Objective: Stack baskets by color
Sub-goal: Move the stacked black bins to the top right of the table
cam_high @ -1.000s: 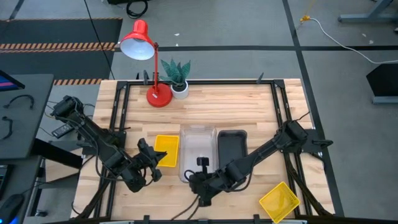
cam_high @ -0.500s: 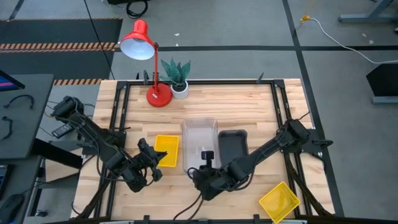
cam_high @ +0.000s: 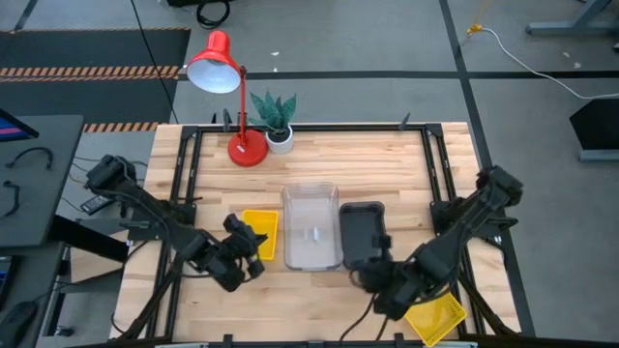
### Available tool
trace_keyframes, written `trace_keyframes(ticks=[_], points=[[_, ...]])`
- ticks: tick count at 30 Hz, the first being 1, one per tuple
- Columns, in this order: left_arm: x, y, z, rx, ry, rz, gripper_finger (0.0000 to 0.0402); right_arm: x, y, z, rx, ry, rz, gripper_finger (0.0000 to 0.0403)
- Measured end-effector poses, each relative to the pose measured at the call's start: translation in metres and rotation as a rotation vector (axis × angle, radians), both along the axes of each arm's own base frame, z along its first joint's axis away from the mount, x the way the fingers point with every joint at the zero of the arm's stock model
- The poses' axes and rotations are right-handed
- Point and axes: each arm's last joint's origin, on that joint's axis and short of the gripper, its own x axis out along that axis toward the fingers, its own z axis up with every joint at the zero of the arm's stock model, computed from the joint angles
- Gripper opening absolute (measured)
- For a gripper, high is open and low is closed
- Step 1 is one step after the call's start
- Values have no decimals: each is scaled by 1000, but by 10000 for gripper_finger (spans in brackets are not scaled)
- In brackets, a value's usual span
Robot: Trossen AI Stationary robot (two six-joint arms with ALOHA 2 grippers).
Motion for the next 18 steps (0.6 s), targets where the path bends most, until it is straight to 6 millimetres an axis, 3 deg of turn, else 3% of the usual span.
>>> trace_keyframes(ticks=[4,11,15,18], points=[[16,7,-7,-5,48,-24,5,-17,-13,-6,84,64,-50,90],[23,11,-8,-22,69,-66,6,-9,-18,-59,54,188,-48,189],[23,9,-7,-25,64,-76,6,2,-21,-83,4,274,-27,200],[23,8,-7,-26,63,-78,6,9,-23,-97,-27,331,6,177]])
